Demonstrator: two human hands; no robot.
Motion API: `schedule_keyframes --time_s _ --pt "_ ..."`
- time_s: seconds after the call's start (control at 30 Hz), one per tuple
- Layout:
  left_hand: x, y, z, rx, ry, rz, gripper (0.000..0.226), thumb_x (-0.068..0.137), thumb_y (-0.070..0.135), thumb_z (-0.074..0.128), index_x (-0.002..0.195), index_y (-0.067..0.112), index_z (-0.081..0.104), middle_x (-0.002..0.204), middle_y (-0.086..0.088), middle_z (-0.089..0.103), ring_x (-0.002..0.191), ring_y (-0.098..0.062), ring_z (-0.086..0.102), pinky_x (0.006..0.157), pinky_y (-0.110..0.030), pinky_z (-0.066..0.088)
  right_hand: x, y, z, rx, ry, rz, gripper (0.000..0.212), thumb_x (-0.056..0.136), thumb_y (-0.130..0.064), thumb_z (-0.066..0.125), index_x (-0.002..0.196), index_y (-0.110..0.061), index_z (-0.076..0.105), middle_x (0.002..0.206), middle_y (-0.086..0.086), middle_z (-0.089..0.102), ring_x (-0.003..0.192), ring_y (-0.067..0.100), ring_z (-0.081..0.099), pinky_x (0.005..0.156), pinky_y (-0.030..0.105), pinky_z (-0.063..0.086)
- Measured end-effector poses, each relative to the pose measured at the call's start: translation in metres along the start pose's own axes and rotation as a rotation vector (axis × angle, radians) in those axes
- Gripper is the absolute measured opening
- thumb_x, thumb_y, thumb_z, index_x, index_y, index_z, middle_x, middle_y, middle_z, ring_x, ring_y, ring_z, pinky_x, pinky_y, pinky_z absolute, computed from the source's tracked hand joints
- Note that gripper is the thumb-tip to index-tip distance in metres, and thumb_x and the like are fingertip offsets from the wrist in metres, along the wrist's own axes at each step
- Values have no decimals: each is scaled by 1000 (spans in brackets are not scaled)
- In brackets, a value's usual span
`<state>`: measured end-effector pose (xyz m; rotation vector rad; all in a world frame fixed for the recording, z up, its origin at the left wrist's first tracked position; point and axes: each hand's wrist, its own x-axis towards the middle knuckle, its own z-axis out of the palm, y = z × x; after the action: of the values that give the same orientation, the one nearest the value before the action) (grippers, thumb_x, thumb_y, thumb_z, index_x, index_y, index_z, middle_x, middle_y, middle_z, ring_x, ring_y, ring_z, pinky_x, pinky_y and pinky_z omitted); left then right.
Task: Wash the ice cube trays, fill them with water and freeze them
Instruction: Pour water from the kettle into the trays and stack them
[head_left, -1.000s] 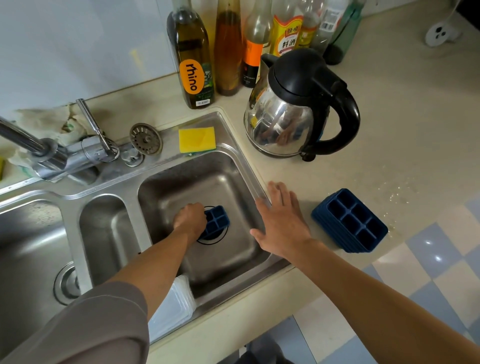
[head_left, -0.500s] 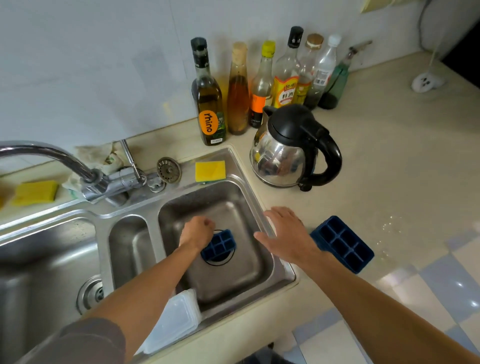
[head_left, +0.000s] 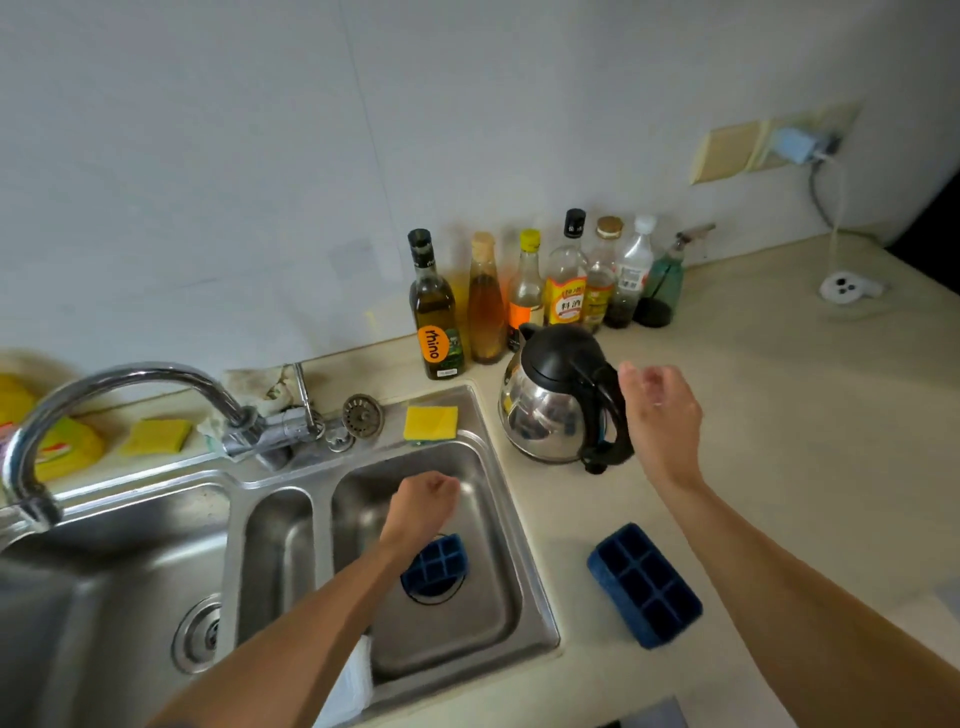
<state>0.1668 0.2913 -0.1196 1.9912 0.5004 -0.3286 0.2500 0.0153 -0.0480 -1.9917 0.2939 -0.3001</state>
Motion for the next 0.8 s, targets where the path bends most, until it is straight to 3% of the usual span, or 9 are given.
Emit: schedule_keyframes --time_s 0.1,0.17,0.27,0.43,0.8 --pt "-13 8 8 -68 9 -33 20 103 22 57 91 11 70 81 -3 69 74 -16 65 69 -27 54 13 18 3 25 -169 61 57 93 -65 51 77 -11 61 76 6 64 67 14 59 60 27 45" --pt "-21 9 14 -149 25 -86 21 103 19 56 91 7 69 80 -5 67 73 -18 63 69 -30 52 15 23 7 102 -262 101 62 96 -62 50 73 -6 62 68 10 65 61 16 59 61 31 49" --pt "-36 7 23 -194 88 -158 24 104 16 54 85 10 68 78 -5 67 72 -17 64 69 -32 53 18 24 11 238 -340 151 58 98 -55 55 67 -8 65 56 3 62 50 13 57 52 24 50" --pt "-63 -6 26 -231 88 -220 23 105 13 52 90 9 70 86 -8 69 73 -18 62 64 -29 50 12 22 15 288 -303 165 62 97 -56 56 58 -8 60 45 0 55 37 11 48 40 18 42" --pt "-82 -40 -13 -323 79 -151 21 104 12 54 96 4 71 88 -13 71 74 -19 63 63 -28 51 -59 -5 45 341 -258 232 58 95 -53 63 60 -6 61 47 0 54 37 10 45 37 20 40"
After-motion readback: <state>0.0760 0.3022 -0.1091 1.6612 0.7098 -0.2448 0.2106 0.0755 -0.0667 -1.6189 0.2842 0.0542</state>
